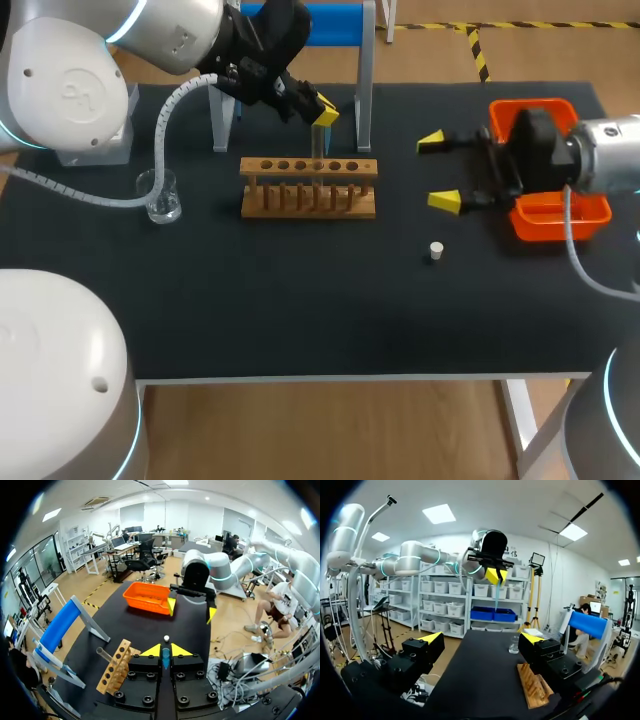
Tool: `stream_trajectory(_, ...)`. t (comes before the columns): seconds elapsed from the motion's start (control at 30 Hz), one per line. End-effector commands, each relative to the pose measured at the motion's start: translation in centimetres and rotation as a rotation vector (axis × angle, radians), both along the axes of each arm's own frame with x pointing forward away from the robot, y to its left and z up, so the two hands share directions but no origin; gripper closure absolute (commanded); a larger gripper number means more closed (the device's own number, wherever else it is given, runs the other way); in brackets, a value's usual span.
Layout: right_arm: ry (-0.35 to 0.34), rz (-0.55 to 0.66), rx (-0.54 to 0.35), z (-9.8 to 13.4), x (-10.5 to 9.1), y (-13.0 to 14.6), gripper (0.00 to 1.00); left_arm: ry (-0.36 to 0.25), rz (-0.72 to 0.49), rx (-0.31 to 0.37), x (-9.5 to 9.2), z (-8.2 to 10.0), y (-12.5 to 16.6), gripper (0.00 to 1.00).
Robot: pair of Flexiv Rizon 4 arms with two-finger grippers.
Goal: Invert the test tube, pick up the pipette, mount the tip to pipette, aspirate from beaker and dispense into the tube, eject the tip, return the pipette, and cap with the stopper.
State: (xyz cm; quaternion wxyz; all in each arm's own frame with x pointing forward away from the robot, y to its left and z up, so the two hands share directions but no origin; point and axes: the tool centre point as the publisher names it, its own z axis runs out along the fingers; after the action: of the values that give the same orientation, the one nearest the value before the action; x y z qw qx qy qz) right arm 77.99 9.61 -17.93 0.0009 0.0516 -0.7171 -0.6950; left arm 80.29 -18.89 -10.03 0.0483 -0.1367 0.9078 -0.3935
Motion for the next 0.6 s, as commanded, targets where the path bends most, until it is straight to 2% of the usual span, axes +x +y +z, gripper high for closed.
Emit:
stream_trajectory(0.03,0.002,0.008,0.004,0.7,0.8,1.7,0.00,0.003,0.001,0.004,0.1,0.1,0.0,1.00)
stream_trajectory(0.3,0.022,0.013,0.017,2.0,2.3,5.2,0.00,0.003,0.001,0.004,0.1,0.1,0.0,1.00)
stream_trajectory(0.6,0.077,-0.038,0.030,2.6,2.6,8.0,0.00,0.003,0.001,0.004,0.1,0.1,0.0,1.00)
